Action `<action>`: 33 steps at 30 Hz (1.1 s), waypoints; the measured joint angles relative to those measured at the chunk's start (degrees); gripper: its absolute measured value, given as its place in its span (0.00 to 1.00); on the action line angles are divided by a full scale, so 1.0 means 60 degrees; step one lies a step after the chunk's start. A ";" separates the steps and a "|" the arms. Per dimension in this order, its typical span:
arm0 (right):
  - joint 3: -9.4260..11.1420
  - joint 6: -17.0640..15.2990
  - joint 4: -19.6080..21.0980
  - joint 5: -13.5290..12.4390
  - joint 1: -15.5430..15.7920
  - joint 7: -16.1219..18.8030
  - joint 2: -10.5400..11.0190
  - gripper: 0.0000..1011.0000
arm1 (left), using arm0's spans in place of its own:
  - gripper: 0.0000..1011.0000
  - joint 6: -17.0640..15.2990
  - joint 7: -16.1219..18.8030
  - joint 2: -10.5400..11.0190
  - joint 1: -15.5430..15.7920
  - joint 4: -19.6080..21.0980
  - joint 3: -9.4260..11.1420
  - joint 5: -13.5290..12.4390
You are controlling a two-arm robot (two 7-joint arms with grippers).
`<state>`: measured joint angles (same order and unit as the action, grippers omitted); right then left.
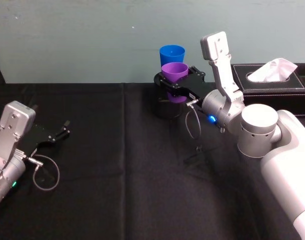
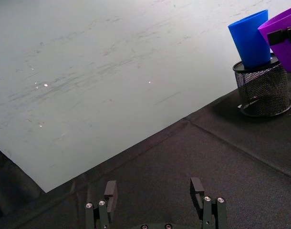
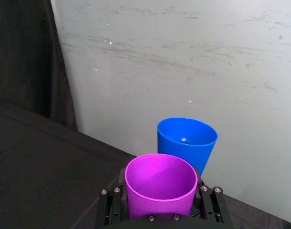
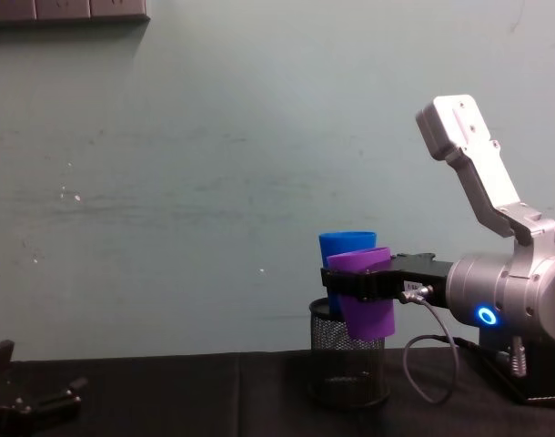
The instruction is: Pick up one cup with a gripper and tap it against the other cup.
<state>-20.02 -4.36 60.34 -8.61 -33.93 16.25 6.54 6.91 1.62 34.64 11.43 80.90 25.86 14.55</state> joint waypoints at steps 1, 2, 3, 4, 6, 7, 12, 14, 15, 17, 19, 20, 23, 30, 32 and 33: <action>0.0000 0.0000 0.0001 0.0000 0.0000 0.0000 0.0000 0.74 | 0.99 0.0000 0.0000 0.0000 0.0000 0.0000 0.0000 0.0000; 0.0000 0.0000 0.0000 0.0000 0.0000 0.0000 0.0000 0.74 | 0.99 0.0000 0.0000 0.0000 0.0000 -0.0001 0.0000 0.0000; 0.0000 0.0000 0.0000 0.0000 0.0000 0.0000 0.0000 0.74 | 0.99 0.0000 0.0000 0.0000 0.0000 0.0000 0.0000 0.0000; 0.0000 0.0000 0.0000 0.0000 0.0000 0.0000 0.0000 0.74 | 0.99 0.0000 0.0000 0.0000 0.0000 0.0000 0.0000 0.0000; 0.0000 0.0000 0.0000 0.0000 0.0000 0.0000 0.0000 0.74 | 0.99 0.0000 0.0000 0.0000 0.0000 0.0000 0.0000 0.0000; 0.0000 0.0000 0.0000 0.0000 0.0000 0.0000 0.0000 0.74 | 0.99 0.0000 0.0000 0.0000 0.0000 0.0000 0.0000 -0.0001; 0.0000 0.0000 0.0001 0.0000 0.0000 0.0000 0.0000 0.74 | 0.99 0.0000 0.0000 0.0000 0.0000 0.0000 0.0000 0.0000; 0.0000 0.0000 0.0000 0.0000 0.0000 0.0000 0.0000 0.74 | 0.99 0.0000 0.0000 0.0000 0.0000 0.0000 0.0000 0.0000; 0.0000 0.0000 0.0000 0.0000 0.0000 0.0000 0.0000 0.74 | 0.99 0.0000 0.0000 0.0000 0.0000 0.0000 0.0000 0.0000; 0.0000 0.0000 0.0000 -0.0001 0.0000 0.0000 0.0000 0.74 | 0.99 0.0000 0.0000 0.0000 0.0000 0.0000 0.0000 0.0000; 0.0000 0.0000 0.0000 0.0000 0.0000 0.0000 0.0000 0.74 | 0.99 0.0000 0.0000 0.0000 0.0000 0.0000 0.0000 -0.0001; 0.0000 0.0000 0.0000 0.0000 0.0000 0.0000 0.0000 0.74 | 0.99 0.0000 0.0000 0.0000 0.0001 0.0000 0.0000 0.0000; 0.0000 0.0000 0.0000 0.0000 0.0000 0.0000 0.0000 0.74 | 0.99 0.0000 0.0000 0.0000 0.0000 0.0000 0.0000 0.0000; 0.0000 0.0000 0.0000 0.0000 0.0000 0.0000 0.0000 0.74 | 0.99 0.0000 0.0000 0.0000 0.0000 0.0000 -0.0001 0.0000; 0.0000 0.0000 0.0000 0.0000 0.0000 0.0000 0.0000 0.74 | 0.99 0.0000 0.0000 0.0000 0.0000 -0.0001 0.0000 0.0000; 0.0004 0.0001 0.0014 0.0001 0.0012 0.0000 0.0001 0.74 | 0.99 0.0000 0.0000 0.0000 0.0000 0.0000 0.0000 0.0000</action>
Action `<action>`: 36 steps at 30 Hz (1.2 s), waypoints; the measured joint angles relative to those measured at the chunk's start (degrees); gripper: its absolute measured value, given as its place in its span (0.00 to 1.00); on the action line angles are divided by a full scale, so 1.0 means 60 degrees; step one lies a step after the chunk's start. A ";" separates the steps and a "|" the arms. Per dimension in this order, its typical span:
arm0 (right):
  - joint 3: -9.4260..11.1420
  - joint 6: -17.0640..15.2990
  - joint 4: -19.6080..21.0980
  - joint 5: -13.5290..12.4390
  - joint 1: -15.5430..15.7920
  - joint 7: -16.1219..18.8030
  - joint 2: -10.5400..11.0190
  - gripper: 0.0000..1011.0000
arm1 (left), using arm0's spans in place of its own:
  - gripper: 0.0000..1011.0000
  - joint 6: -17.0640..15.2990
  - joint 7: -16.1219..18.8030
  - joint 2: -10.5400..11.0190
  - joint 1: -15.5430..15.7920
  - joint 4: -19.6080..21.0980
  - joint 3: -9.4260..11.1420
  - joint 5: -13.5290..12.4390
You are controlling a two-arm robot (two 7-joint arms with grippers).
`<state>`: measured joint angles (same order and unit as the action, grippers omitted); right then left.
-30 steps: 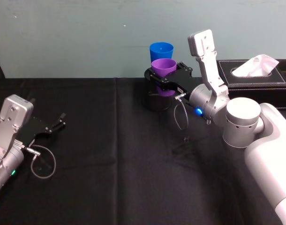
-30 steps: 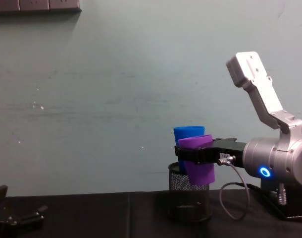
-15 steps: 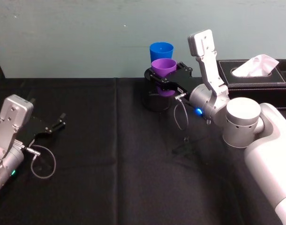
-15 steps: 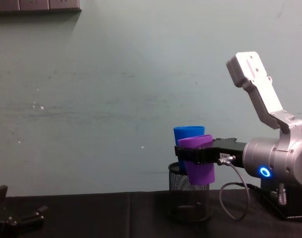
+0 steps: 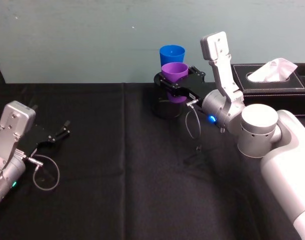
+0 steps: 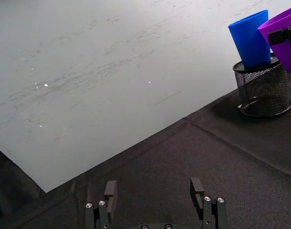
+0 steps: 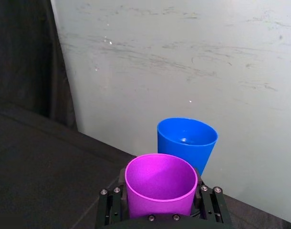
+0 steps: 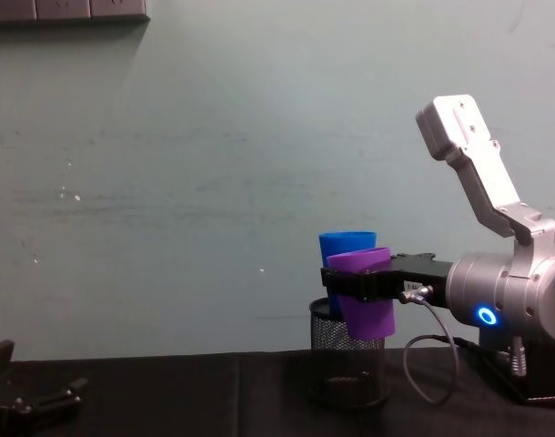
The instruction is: Pick up one cup with a gripper and tap it against the other cup.
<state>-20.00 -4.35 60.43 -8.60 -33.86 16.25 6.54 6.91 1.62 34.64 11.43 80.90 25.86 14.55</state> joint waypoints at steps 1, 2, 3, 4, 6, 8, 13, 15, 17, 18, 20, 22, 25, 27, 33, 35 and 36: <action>0.0000 0.0000 0.0000 0.0000 0.0000 0.0000 0.0000 0.74 | 0.99 0.0000 0.0000 0.0000 0.0000 0.0000 0.0000 0.0000; 0.0026 0.0016 0.0110 0.0000 0.0089 0.0000 0.0019 0.74 | 0.99 0.0000 0.0000 0.0000 0.0000 0.0000 0.0000 0.0000; 0.0042 0.0020 0.0181 -0.0001 0.0148 0.0001 0.0034 0.74 | 0.99 0.0000 0.0000 0.0000 0.0000 0.0000 0.0000 0.0000; 0.0064 0.0025 0.0255 -0.0002 0.0205 0.0003 0.0050 0.74 | 0.99 0.0000 0.0000 0.0000 0.0000 0.0000 0.0000 0.0000; 0.0110 0.0040 0.0467 -0.0023 0.0383 0.0003 0.0103 0.74 | 0.99 0.0000 0.0000 0.0000 0.0000 0.0000 0.0001 0.0000; 0.0125 0.0034 0.0667 -0.0045 0.0530 0.0018 0.0143 0.74 | 0.99 0.0000 0.0000 0.0000 0.0000 0.0000 0.0001 -0.0001; 0.0196 -0.0078 0.1455 -0.0191 0.1141 0.0105 0.0326 0.74 | 0.99 0.0000 0.0000 0.0000 0.0001 0.0000 0.0000 -0.0001; 0.0226 -0.0138 0.1853 -0.0262 0.1446 0.0140 0.0427 0.74 | 0.99 0.0000 0.0000 0.0000 0.0000 0.0000 0.0000 0.0000; 0.0259 -0.0199 0.2255 -0.0316 0.1771 0.0136 0.0536 0.74 | 0.99 0.0000 0.0000 0.0000 0.0000 0.0000 0.0001 0.0000; 0.0271 -0.0210 0.2422 -0.0329 0.1889 0.0133 0.0582 0.74 | 0.99 0.0000 0.0000 0.0000 0.0000 0.0000 0.0000 0.0000; 0.0289 -0.0227 0.2705 -0.0357 0.2122 0.0118 0.0659 0.74 | 0.99 0.0000 0.0000 0.0000 0.0000 0.0000 0.0000 0.0000; 0.0308 -0.0230 0.3054 -0.0364 0.2427 0.0066 0.0764 0.74 | 0.99 0.0000 0.0000 0.0000 0.0000 0.0000 0.0001 0.0000; 0.0319 -0.0176 0.3524 -0.0309 0.2850 -0.0067 0.0899 0.74 | 0.99 0.0000 0.0000 0.0000 0.0000 0.0000 0.0000 0.0000; 0.0324 -0.0047 0.3755 -0.0218 0.3125 -0.0171 0.0971 0.74 | 0.99 0.0000 0.0000 0.0000 0.0000 0.0000 0.0000 0.0000; 0.0294 0.0578 0.3958 0.0160 0.3710 -0.0467 0.0994 0.74 | 0.99 0.0000 0.0000 0.0000 0.0000 0.0000 0.0001 0.0000; 0.0291 0.0725 0.3958 0.0249 0.3826 -0.0537 0.0961 0.74 | 0.99 0.0000 0.0000 0.0000 0.0000 0.0000 0.0000 0.0000; 0.0293 0.0781 0.3957 0.0285 0.3870 -0.0565 0.0946 0.74 | 0.99 0.0000 0.0000 0.0000 0.0000 0.0000 0.0000 0.0000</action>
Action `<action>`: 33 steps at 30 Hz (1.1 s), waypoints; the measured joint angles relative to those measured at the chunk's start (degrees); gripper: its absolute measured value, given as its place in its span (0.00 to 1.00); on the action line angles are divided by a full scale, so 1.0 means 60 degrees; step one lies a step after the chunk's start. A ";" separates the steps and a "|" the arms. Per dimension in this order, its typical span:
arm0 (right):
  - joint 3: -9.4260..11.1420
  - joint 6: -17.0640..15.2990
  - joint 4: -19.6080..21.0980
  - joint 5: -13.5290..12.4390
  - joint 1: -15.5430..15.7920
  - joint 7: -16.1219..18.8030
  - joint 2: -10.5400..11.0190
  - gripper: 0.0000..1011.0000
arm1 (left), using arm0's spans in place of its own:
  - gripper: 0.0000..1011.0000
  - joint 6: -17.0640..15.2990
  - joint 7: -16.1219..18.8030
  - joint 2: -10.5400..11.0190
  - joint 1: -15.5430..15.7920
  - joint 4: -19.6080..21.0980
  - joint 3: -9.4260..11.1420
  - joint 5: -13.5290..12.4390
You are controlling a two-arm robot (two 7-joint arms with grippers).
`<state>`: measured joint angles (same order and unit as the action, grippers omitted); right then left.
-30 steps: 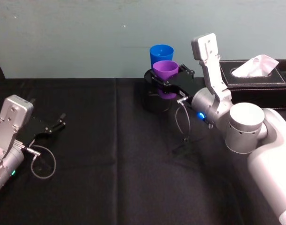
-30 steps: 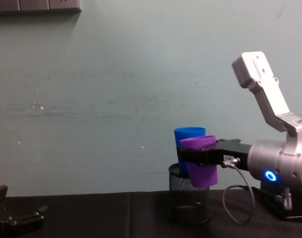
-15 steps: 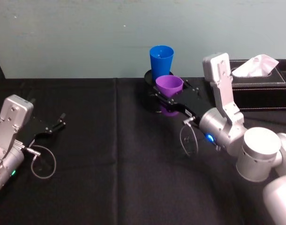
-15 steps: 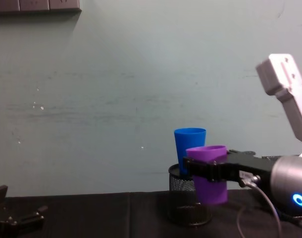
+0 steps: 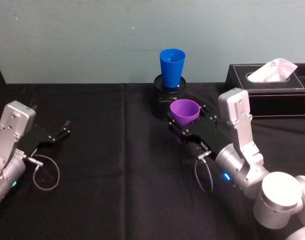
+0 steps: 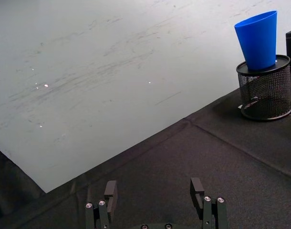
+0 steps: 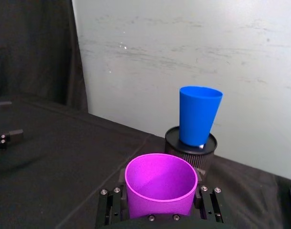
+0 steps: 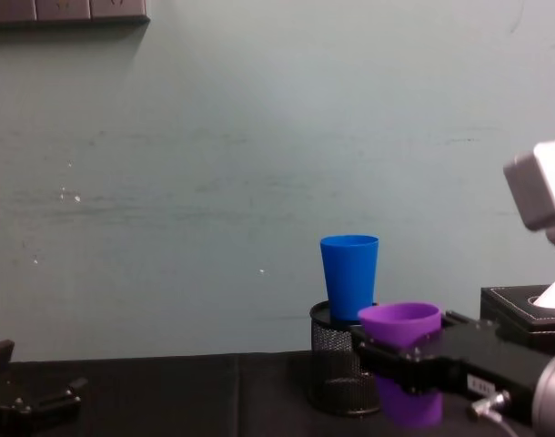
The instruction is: Pick up one cup with a gripper and tap it against the other cup.
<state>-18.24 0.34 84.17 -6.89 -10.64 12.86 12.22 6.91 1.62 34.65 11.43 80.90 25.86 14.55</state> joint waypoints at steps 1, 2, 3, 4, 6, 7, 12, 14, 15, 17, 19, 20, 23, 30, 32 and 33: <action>0.0022 0.0112 -0.0008 0.0054 0.0129 -0.0065 -0.0053 0.74 | 0.99 0.0001 0.0000 0.0000 0.0000 0.0000 0.0000 0.0000; 0.0030 0.0150 -0.0015 0.0080 0.0172 -0.0092 -0.0073 0.74 | 0.99 0.0000 0.0000 0.0000 0.0000 0.0000 0.0000 0.0000; 0.0052 0.0227 -0.0030 0.0148 0.0276 -0.0162 -0.0123 0.74 | 0.99 0.0000 0.0000 0.0000 0.0000 0.0000 0.0000 0.0000; 0.0060 0.0260 -0.0039 0.0181 0.0317 -0.0189 -0.0148 0.74 | 0.99 0.0000 0.0000 0.0000 0.0000 0.0000 0.0000 0.0000; 0.0083 0.0328 -0.0060 0.0256 0.0404 -0.0263 -0.0201 0.74 | 0.99 0.0000 0.0000 0.0000 0.0000 0.0000 0.0000 0.0000; 0.0093 0.0358 -0.0070 0.0307 0.0449 -0.0318 -0.0230 0.74 | 0.99 0.0000 0.0000 0.0000 0.0000 0.0000 0.0000 0.0000; 0.0148 0.0563 -0.0292 0.0703 0.0613 -0.0689 -0.0449 0.74 | 0.99 0.0000 0.0000 0.0000 0.0000 0.0000 0.0000 0.0000; 0.0181 0.0678 -0.0488 0.0855 0.0615 -0.0822 -0.0552 0.74 | 0.99 0.0000 0.0000 0.0000 0.0000 0.0000 0.0000 0.0000; 0.0206 0.0754 -0.0627 0.0927 0.0605 -0.0869 -0.0616 0.74 | 0.99 0.0000 0.0000 0.0000 0.0000 0.0000 0.0000 0.0000; 0.0240 0.0841 -0.0762 0.0967 0.0581 -0.0889 -0.0673 0.74 | 0.99 0.0000 0.0000 0.0000 0.0000 0.0000 0.0000 0.0000; 0.0279 0.0916 -0.0904 0.0971 0.0557 -0.0884 -0.0727 0.74 | 0.99 0.0000 0.0000 0.0000 0.0000 0.0000 0.0000 0.0000; 0.0302 0.0942 -0.0971 0.0971 0.0546 -0.0878 -0.0760 0.74 | 0.99 0.0000 0.0000 0.0000 0.0001 0.0000 0.0000 0.0000; 0.0402 0.1018 -0.1174 0.0962 0.0508 -0.0814 -0.0867 0.74 | 0.99 0.0000 0.0000 0.0000 0.0000 0.0000 -0.0001 0.0000; 0.0560 0.1195 -0.1424 0.0738 0.0434 -0.0497 -0.1020 0.74 | 0.99 0.0000 0.0000 0.0000 0.0000 0.0000 0.0000 0.0000; 0.0578 0.1243 -0.1483 0.0660 0.0413 -0.0392 -0.1058 0.74 | 0.99 0.0000 0.0000 0.0000 0.0000 0.0000 0.0000 0.0000; 0.0580 0.1255 -0.1503 0.0635 0.0405 -0.0366 -0.1067 0.74 | 0.99 0.0000 0.0000 0.0000 0.0000 0.0000 0.0000 0.0000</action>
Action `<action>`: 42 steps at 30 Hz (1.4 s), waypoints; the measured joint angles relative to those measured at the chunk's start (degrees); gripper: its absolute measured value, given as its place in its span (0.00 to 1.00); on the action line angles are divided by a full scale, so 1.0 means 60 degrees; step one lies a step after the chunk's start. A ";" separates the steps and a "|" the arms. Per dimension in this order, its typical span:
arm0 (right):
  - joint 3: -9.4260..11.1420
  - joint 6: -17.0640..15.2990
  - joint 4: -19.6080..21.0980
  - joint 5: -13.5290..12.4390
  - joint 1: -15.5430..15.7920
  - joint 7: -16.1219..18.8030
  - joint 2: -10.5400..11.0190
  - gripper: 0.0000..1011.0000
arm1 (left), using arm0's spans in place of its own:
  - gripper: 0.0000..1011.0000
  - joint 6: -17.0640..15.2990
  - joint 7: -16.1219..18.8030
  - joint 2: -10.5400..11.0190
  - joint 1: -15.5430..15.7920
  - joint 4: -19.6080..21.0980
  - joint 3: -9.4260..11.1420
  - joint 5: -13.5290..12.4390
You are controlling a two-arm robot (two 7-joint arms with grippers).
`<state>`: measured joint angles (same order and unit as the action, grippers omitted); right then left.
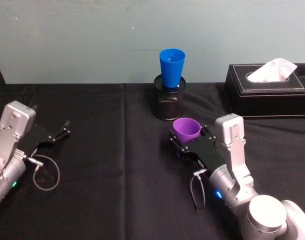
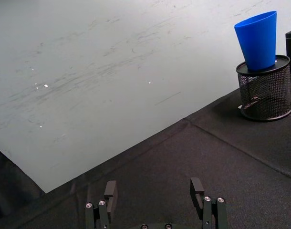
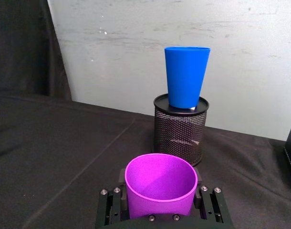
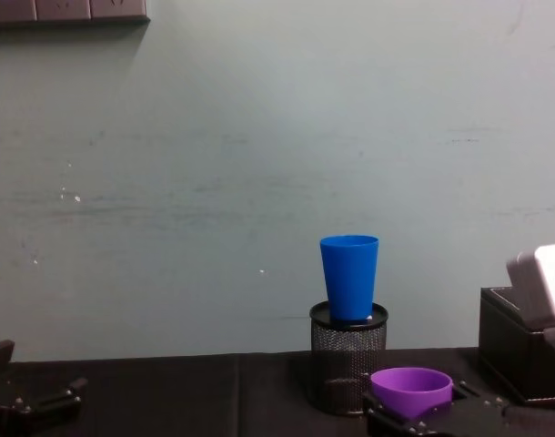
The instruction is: Pick up one cup with a gripper and tap it against the other cup.
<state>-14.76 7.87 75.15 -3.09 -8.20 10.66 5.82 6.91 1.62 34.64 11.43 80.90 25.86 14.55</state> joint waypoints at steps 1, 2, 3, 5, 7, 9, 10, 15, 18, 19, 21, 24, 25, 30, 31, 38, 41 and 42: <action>0.0004 0.0008 -0.0016 -0.0018 -0.0006 0.0027 -0.0008 0.74 | 0.99 0.0000 0.0000 0.0000 0.0000 0.0000 0.0000 0.0000; 0.0005 0.0011 -0.0028 -0.0031 -0.0010 0.0049 -0.0014 0.74 | 0.99 0.0000 0.0000 0.0000 0.0000 0.0000 0.0001 0.0000; 0.0005 0.0013 -0.0041 -0.0042 -0.0014 0.0070 -0.0018 0.74 | 0.99 0.0000 0.0000 0.0000 0.0000 0.0000 0.0000 0.0000; -0.0002 0.0013 -0.0086 -0.0070 -0.0045 0.0128 -0.0018 0.74 | 0.99 0.0000 0.0000 0.0000 0.0000 0.0000 0.0001 0.0000; -0.0015 0.0013 -0.0128 -0.0076 -0.0068 0.0168 -0.0018 0.74 | 0.99 0.0000 0.0000 0.0000 -0.0001 0.0000 0.0000 0.0000; -0.0020 0.0012 -0.0145 -0.0080 -0.0078 0.0184 -0.0016 0.74 | 0.99 0.0000 0.0000 0.0000 0.0000 0.0000 0.0001 0.0000; -0.0022 0.0010 -0.0159 -0.0084 -0.0086 0.0194 -0.0011 0.74 | 0.99 0.0000 0.0000 0.0000 0.0000 0.0000 0.0000 0.0000; -0.0050 -0.0006 -0.0232 -0.0078 -0.0127 0.0200 -0.0008 0.74 | 0.99 0.0000 0.0000 0.0000 0.0000 0.0000 0.0000 0.0000; -0.0059 -0.0024 -0.0251 -0.0061 -0.0137 0.0200 0.0006 0.74 | 0.99 0.0000 0.0000 0.0000 -0.0001 0.0000 0.0000 0.0000; -0.0062 -0.0026 -0.0258 -0.0048 -0.0140 0.0197 0.0007 0.74 | 0.99 0.0000 0.0000 0.0000 -0.0001 0.0000 0.0001 0.0000; -0.0076 -0.0032 -0.0284 -0.0023 -0.0152 0.0195 0.0008 0.74 | 0.99 0.0000 0.0000 0.0001 0.0000 0.0000 0.0000 0.0000; -0.0093 -0.0040 -0.0332 0.0011 -0.0177 0.0193 0.0008 0.74 | 0.99 0.0000 0.0000 0.0001 0.0000 0.0000 0.0000 0.0000; -0.0094 -0.0043 -0.0341 0.0023 -0.0181 0.0193 0.0009 0.74 | 0.99 0.0000 0.0000 0.0000 0.0000 0.0000 0.0001 0.0000; -0.0098 -0.0048 -0.0360 0.0048 -0.0192 0.0191 0.0014 0.74 | 0.99 0.0000 0.0000 0.0000 0.0000 0.0000 0.0000 0.0000; -0.0098 -0.0048 -0.0360 0.0048 -0.0193 0.0192 0.0015 0.74 | 0.99 0.0000 0.0000 0.0000 -0.0001 0.0000 0.0001 0.0000; -0.0083 -0.0155 -0.0353 0.0043 -0.0187 0.0174 0.0010 0.87 | 0.99 0.0000 0.0000 0.0000 -0.0001 0.0000 0.0000 0.0000; -0.0077 -0.0173 -0.0351 0.0043 -0.0191 0.0155 0.0006 0.93 | 0.99 0.0000 0.0000 0.0000 0.0000 0.0000 0.0000 0.0000; -0.0072 -0.0176 -0.0349 0.0042 -0.0193 0.0150 0.0004 0.95 | 0.99 -0.0001 0.0000 0.0000 0.0000 0.0000 0.0000 0.0000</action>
<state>-15.19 6.81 73.05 -2.83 -9.36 11.56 5.84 6.90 1.62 34.64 11.43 80.90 25.86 14.54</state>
